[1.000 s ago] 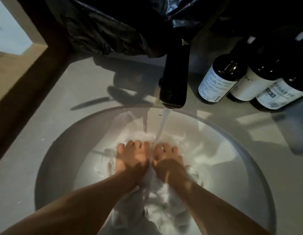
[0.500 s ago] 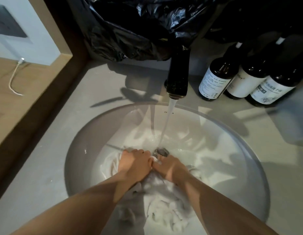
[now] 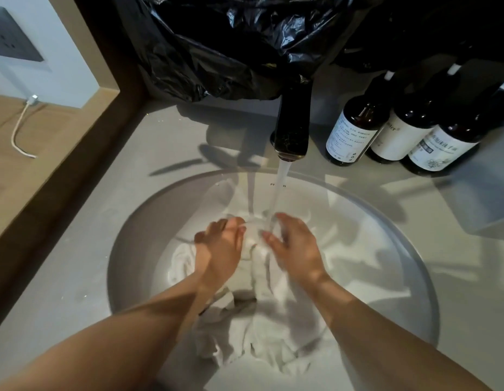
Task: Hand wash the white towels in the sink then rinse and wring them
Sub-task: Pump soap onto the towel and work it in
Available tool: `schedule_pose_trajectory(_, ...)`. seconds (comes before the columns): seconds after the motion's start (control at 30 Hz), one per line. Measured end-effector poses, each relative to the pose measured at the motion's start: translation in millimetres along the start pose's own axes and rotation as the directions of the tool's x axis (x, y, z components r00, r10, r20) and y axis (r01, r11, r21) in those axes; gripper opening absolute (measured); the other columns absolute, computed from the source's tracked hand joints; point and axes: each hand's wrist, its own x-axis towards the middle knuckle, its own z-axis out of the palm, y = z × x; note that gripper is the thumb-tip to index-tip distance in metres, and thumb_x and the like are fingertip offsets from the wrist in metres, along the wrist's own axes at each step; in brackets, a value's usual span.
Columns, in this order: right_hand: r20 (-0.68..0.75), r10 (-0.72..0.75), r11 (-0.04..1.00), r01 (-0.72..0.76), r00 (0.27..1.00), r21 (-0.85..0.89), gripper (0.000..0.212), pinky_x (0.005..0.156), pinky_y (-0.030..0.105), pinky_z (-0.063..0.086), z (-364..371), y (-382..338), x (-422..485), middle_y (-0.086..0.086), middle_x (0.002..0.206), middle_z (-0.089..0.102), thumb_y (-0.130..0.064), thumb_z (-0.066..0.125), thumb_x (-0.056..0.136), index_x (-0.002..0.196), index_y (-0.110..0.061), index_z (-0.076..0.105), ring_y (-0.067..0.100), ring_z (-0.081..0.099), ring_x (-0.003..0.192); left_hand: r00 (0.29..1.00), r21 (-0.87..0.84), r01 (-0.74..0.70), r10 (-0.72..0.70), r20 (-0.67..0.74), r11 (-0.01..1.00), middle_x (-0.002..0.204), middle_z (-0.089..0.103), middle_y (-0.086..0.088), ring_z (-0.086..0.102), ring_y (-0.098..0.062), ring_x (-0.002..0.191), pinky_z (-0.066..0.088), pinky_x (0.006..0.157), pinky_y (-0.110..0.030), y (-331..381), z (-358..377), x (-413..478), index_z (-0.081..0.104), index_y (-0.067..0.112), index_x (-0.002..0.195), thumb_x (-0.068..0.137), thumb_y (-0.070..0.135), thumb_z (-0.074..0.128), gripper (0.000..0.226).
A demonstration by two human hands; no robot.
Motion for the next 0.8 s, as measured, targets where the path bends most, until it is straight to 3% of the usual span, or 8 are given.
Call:
schedule_pose_trajectory(0.07, -0.021, -0.024, 0.999, 0.024, 0.999, -0.033, 0.057, 0.112, 0.02, 0.017, -11, -4, 5, 0.009, 0.148, 0.035, -0.036, 0.054, 0.094, 0.145, -0.019, 0.035, 0.023, 0.031, 0.138, 0.997, 0.086, 0.065, -0.061, -0.044, 0.994, 0.112, 0.061, -0.003, 0.058, -0.025, 0.101, 0.04, 0.086, -0.044, -6, 9, 4, 0.06, 0.024, 0.116, 0.083, 0.035, 0.028, 0.047)
schedule_pose_trajectory(0.13, 0.146, 0.098, 0.951, -0.049, 0.984, -0.305, 0.067, 0.117, 0.038, 0.016, -12, 0, 1, 0.003, 0.16, 0.005, -0.049, 0.049, 0.093, 0.15, -0.033, 0.016, 0.026, 0.007, 0.146, 0.994, 0.193, 0.055, -0.073, 0.084, 0.98, 0.13, 0.045, 0.001, 0.042, -0.022, 0.116, 0.028, 0.092, -0.044, -14, 14, 4, 0.034, 0.034, 0.139, 0.084, 0.044, 0.03, 0.057)
schedule_pose_trajectory(0.23, 0.313, 0.349, 0.862, -0.171, 0.883, -0.478, 0.086, 0.108, 0.049, 0.032, 3, 7, -20, 0.005, 0.158, 0.008, -0.059, 0.052, 0.087, 0.149, -0.043, -0.006, 0.035, 0.024, 0.139, 0.908, 0.356, -0.182, 0.017, 0.419, 0.917, 0.134, 0.039, -0.001, 0.038, -0.025, 0.114, 0.038, 0.081, -0.039, -24, 9, 1, -0.005, 0.037, 0.149, 0.087, 0.059, 0.036, 0.077)
schedule_pose_trajectory(0.33, 0.297, 0.291, 0.942, -0.22, 0.909, -0.252, 0.086, 0.095, 0.036, 0.047, 12, 9, -24, 0.008, 0.132, 0.043, -0.049, 0.059, 0.088, 0.151, -0.038, 0.0, 0.025, 0.054, 0.111, 0.81, 0.27, -0.081, -0.094, 0.578, 0.96, 0.13, 0.041, -0.004, 0.045, -0.027, 0.111, 0.041, 0.085, -0.036, -20, -11, 7, 0.009, 0.039, 0.147, 0.09, 0.055, 0.046, 0.069)
schedule_pose_trajectory(0.43, 0.236, 0.256, 0.966, -0.253, 0.937, -0.043, 0.07, 0.099, 0.032, 0.045, 3, -2, -18, 0.005, 0.13, 0.055, -0.047, 0.062, 0.087, 0.147, -0.026, 0.032, 0.022, 0.056, 0.115, 0.763, 0.105, 0.079, -0.128, 0.634, 0.991, 0.136, 0.042, -0.003, 0.048, -0.027, 0.119, 0.045, 0.095, -0.036, -21, -26, 13, 0.024, 0.04, 0.143, 0.089, 0.055, 0.049, 0.061)
schedule_pose_trajectory(0.57, 0.081, 0.104, 0.959, -0.121, 0.991, 0.256, 0.049, 0.105, 0.037, 0.042, -9, -30, 0, 0.003, 0.136, 0.056, -0.041, 0.055, 0.093, 0.137, -0.018, 0.049, 0.02, 0.053, 0.123, 0.891, -0.069, 0.215, -0.166, 0.423, 0.974, 0.13, 0.053, -0.002, 0.053, -0.024, 0.118, 0.043, 0.097, -0.031, -27, -46, 8, 0.047, 0.037, 0.133, 0.087, 0.053, 0.055, 0.049)
schedule_pose_trajectory(0.7, 0.296, 0.086, 0.97, -0.148, 0.951, 0.193, 0.066, 0.11, 0.046, 0.035, -5, -30, 15, 0.001, 0.15, 0.035, -0.03, 0.061, 0.089, 0.146, -0.039, 0.028, 0.021, 0.042, 0.129, 0.895, 0.126, 0.217, -0.249, 0.371, 0.968, 0.144, 0.035, -0.002, 0.032, -0.027, 0.132, 0.029, 0.104, -0.039, -22, -55, -3, 0.039, 0.04, 0.136, 0.095, 0.048, 0.041, 0.042)
schedule_pose_trajectory(0.8, 0.333, 0.215, 0.977, -0.202, 0.918, -0.072, 0.087, 0.103, 0.045, 0.041, 1, -14, 5, 0.004, 0.137, 0.048, -0.035, 0.072, 0.078, 0.148, -0.027, 0.021, 0.03, 0.046, 0.127, 0.871, 0.184, 0.077, -0.156, 0.465, 0.98, 0.156, 0.006, -0.001, 0.012, -0.029, 0.142, 0.023, 0.112, -0.044, -19, -51, 0, 0.018, 0.037, 0.147, 0.094, 0.049, 0.041, 0.059)
